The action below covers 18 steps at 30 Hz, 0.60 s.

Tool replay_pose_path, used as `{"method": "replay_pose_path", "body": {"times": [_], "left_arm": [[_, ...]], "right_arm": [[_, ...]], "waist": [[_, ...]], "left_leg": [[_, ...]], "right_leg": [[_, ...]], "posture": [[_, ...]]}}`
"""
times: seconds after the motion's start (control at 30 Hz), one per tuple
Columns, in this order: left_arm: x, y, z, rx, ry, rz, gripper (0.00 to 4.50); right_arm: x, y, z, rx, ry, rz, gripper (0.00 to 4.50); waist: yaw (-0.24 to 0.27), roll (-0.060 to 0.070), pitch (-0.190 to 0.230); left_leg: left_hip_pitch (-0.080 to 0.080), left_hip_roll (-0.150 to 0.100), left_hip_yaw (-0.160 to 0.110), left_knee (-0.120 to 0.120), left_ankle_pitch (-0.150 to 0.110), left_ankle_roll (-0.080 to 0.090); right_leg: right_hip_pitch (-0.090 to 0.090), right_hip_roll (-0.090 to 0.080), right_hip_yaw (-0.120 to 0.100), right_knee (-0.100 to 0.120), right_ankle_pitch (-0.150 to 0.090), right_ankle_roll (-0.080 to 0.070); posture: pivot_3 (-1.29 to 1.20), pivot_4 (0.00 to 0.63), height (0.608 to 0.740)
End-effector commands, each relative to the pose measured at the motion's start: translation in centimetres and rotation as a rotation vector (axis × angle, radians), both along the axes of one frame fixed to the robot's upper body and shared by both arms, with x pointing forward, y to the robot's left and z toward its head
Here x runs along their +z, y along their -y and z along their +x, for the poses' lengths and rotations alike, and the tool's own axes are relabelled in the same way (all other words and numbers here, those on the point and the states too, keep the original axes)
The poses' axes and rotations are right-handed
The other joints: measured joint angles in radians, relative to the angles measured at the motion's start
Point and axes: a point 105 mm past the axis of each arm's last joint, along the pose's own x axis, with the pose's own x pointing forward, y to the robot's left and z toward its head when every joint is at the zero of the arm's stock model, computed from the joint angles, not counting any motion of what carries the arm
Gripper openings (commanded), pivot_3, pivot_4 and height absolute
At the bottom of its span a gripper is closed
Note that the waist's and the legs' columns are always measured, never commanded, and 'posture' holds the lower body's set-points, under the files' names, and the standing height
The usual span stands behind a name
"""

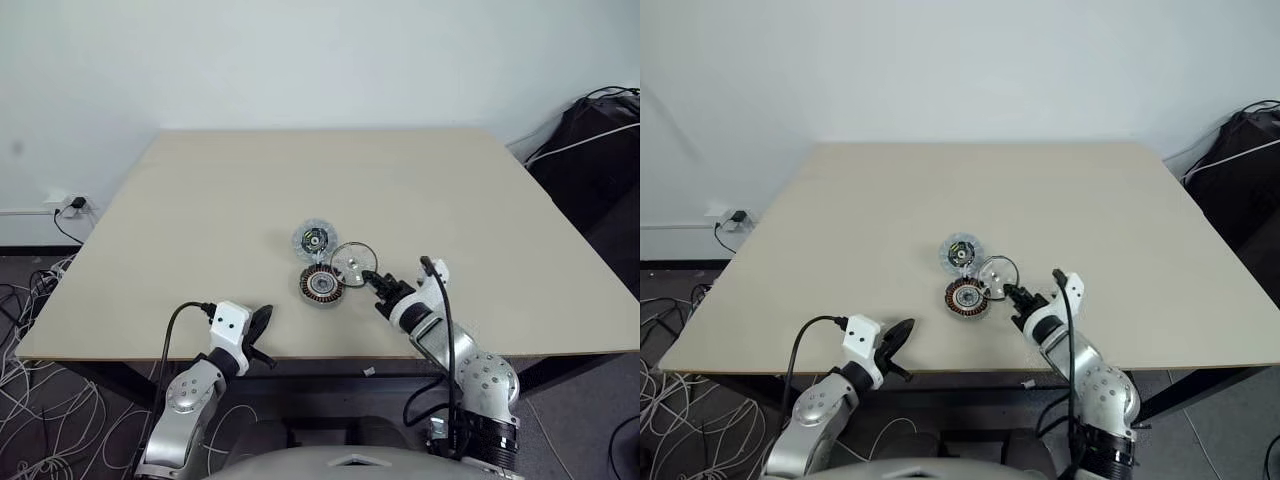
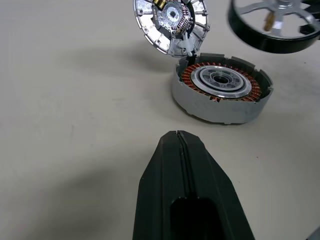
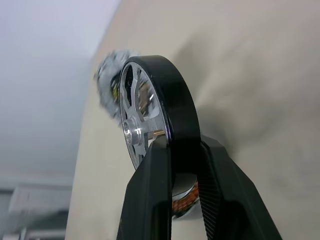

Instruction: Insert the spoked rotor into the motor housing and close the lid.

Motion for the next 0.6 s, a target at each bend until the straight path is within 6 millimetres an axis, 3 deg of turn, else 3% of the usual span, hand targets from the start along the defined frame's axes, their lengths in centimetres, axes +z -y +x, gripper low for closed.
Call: {"method": "replay_pose_path", "body": {"times": [0.03, 0.23, 0.6], "left_arm": [[1.6, 0.1, 0.3, 0.003, 0.060, -0.005, 0.00], [1.6, -0.2, 0.1, 0.019, 0.059, -0.001, 0.00], [1.7, -0.3, 0.2, 0.027, 0.063, 0.000, 0.00]], "right_arm": [[1.8, -4.3, 0.7, 0.105, 0.055, 0.071, 0.38], [0.8, -5.6, 0.8, 0.146, 0.022, 0.077, 0.38], [0.1, -5.5, 1.4, 0.137, 0.008, 0.069, 0.38]], "waist": [[-0.001, 0.000, 0.000], [0.001, -0.001, 0.000], [-0.001, 0.000, 0.000]], "left_leg": [[0.000, 0.000, 0.000, 0.000, 0.000, 0.000], [0.000, 0.000, 0.000, 0.000, 0.000, 0.000], [0.000, 0.000, 0.001, 0.000, 0.000, 0.000]], "right_leg": [[0.000, 0.000, 0.000, 0.000, 0.000, 0.000], [0.000, 0.000, 0.000, 0.000, 0.000, 0.000], [0.000, 0.000, 0.000, 0.000, 0.000, 0.000]], "posture": [[0.00, 0.000, 0.740], [0.00, 0.000, 0.740], [0.00, 0.000, 0.740]]}}
